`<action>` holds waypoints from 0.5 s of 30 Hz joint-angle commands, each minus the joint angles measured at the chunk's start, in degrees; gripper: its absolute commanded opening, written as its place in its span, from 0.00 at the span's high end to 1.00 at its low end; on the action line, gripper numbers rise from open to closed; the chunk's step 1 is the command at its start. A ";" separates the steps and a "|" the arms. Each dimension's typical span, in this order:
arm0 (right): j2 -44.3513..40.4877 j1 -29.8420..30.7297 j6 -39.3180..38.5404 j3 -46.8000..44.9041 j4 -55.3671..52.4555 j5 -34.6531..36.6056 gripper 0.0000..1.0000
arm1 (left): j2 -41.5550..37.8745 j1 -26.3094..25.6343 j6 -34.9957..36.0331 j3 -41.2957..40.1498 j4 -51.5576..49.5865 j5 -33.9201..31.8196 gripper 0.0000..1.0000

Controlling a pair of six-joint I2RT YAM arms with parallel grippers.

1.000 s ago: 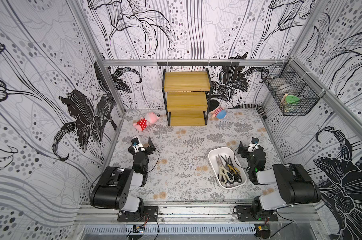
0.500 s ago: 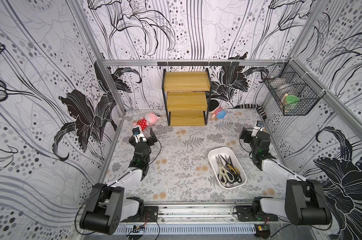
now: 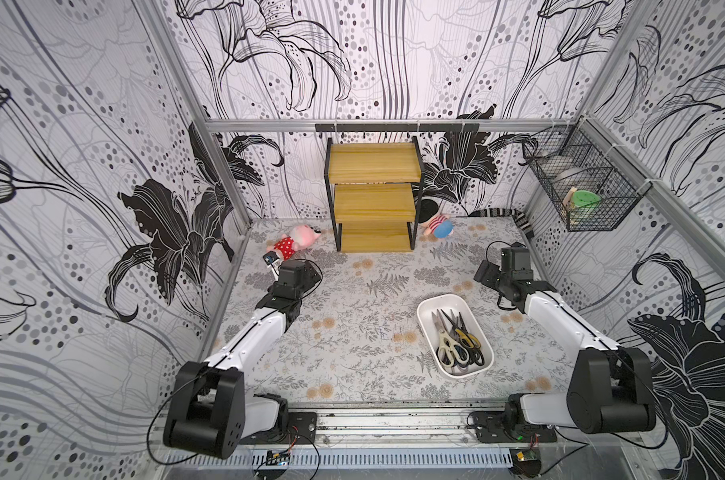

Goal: Take the scissors out of the storage box
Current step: Move the storage box to the center of the board.

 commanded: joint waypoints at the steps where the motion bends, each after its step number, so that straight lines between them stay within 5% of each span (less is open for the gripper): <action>1: -2.38 5.37 2.65 4.13 -12.13 -3.85 0.10 | 3.33 -2.02 -1.49 7.00 -12.17 3.45 0.02; 7: 0.91 19.97 5.96 11.25 -25.66 -3.43 0.25 | 9.26 -7.60 2.15 11.81 -19.24 -2.42 0.02; 15: 5.78 37.18 9.81 15.37 -35.89 -0.91 0.47 | 5.77 -7.80 2.70 7.22 -12.80 9.82 0.02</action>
